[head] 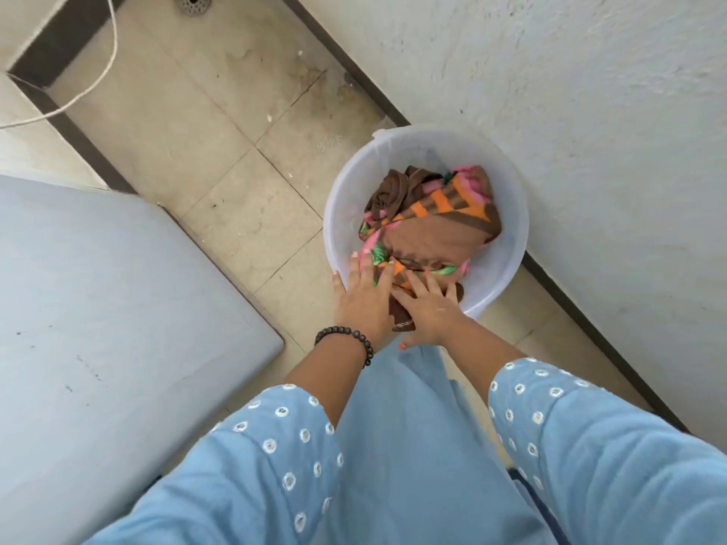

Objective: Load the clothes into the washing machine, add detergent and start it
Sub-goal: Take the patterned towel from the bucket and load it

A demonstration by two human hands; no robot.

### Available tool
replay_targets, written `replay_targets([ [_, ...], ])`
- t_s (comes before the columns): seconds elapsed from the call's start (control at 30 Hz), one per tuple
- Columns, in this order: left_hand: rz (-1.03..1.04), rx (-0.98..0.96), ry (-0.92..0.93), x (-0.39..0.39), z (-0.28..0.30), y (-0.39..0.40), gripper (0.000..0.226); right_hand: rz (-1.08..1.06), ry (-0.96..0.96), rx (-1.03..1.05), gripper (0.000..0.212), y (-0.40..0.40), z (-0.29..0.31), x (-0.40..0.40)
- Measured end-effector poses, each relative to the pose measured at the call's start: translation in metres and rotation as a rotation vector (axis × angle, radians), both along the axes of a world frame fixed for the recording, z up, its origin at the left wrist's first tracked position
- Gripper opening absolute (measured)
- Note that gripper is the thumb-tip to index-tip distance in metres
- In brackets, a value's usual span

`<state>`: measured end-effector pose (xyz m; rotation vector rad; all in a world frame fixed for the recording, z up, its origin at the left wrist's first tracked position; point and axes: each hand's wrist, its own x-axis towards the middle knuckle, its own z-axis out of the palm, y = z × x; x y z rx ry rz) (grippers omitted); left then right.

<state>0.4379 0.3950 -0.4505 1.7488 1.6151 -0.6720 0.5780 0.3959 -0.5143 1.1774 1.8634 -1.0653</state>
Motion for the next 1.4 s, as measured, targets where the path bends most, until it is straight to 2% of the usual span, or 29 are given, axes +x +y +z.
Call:
replay_targets([
  [0.1, -0.085, -0.013, 0.073, -0.001, -0.009, -0.002, 0.099, -0.041, 0.059, -0.003, 0.053, -0.001, -0.011, -0.001],
  [0.2, -0.134, -0.011, 0.121, -0.003, -0.011, -0.005, 0.101, -0.025, 0.110, 0.016, 0.038, -0.004, -0.015, -0.001],
  [0.27, -0.156, 0.003, 0.137, -0.003, -0.007, -0.008, 0.098, -0.100, 0.180, 0.076, 0.031, -0.005, -0.009, 0.003],
  [0.4, -0.196, 0.037, 0.139, -0.002, 0.009, -0.009, 0.097, -0.301, 0.332, 0.080, 0.028, 0.003, 0.024, 0.005],
  [0.6, -0.152, 0.118, 0.001, -0.004, 0.062, 0.006, 0.079, -0.392, 0.494, 0.196, 0.025, 0.022, 0.098, 0.008],
  [0.7, -0.143, 0.188, -0.054, -0.005, 0.099, 0.015, 0.067, -0.395, 0.502, 0.217, 0.026, 0.027, 0.137, 0.014],
  [0.83, -0.126, 0.273, -0.160, -0.006, 0.158, 0.026, 0.039, -0.426, 0.571, 0.225, 0.030, 0.032, 0.207, 0.017],
  [1.0, -0.184, 0.332, -0.263, -0.017, 0.245, 0.037, 0.037, -0.531, 0.686, 0.246, 0.022, 0.038, 0.311, 0.021],
  [1.1, -0.232, 0.550, -0.290, -0.024, 0.298, 0.038, 0.023, -0.546, 0.738, 0.274, 0.032, 0.040, 0.359, 0.023],
  [1.2, -0.287, 0.814, -0.228, -0.030, 0.345, 0.042, 0.009, -0.502, 0.752, 0.424, 0.024, 0.042, 0.392, 0.013],
  [1.27, -0.281, 0.911, -0.203, -0.036, 0.378, 0.047, 0.009, -0.510, 0.796, 0.509, 0.007, 0.047, 0.413, 0.007],
  [1.4, -0.300, 0.993, -0.175, -0.046, 0.438, 0.044, 0.022, -0.490, 0.911, 0.649, 0.021, 0.049, 0.464, -0.004],
])
